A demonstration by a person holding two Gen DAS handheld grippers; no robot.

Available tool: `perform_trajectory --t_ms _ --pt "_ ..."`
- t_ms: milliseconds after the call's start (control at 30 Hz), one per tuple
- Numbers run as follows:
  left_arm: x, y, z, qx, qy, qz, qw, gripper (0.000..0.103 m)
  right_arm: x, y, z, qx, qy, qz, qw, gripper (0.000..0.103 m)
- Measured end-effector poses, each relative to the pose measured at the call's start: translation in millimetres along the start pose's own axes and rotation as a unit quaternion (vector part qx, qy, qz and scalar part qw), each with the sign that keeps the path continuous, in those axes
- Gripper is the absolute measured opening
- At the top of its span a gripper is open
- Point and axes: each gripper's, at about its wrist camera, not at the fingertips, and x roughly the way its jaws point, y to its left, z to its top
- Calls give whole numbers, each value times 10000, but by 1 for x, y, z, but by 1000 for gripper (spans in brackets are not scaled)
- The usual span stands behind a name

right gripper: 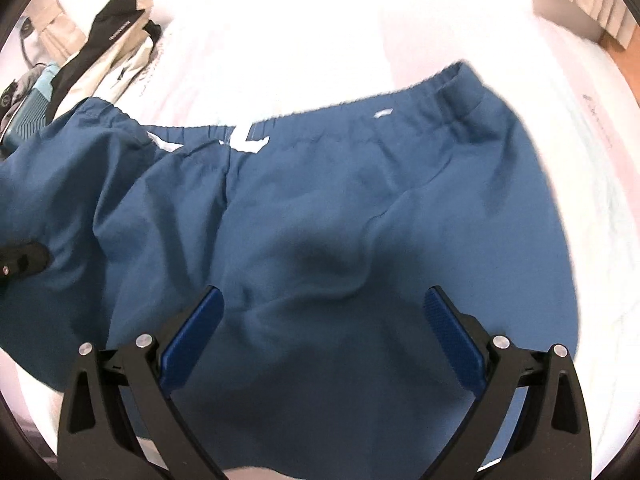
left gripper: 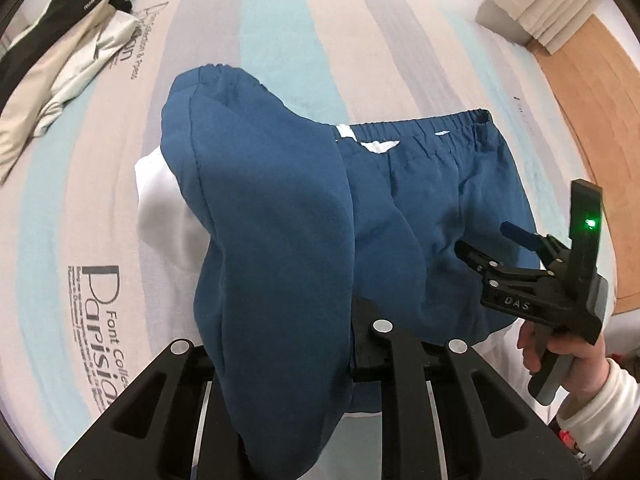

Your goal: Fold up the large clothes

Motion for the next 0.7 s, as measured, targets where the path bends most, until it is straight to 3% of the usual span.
perform_trajectory --t_ms 200,700 --pt "-2 -53 7 -64 -41 458 9989 17 -23 -38 2 -171 -216 127 9995 96" --pt "18 -196 32 -473 -1 1336 9899 16 -64 -170 14 -301 -192 227 9991 96"
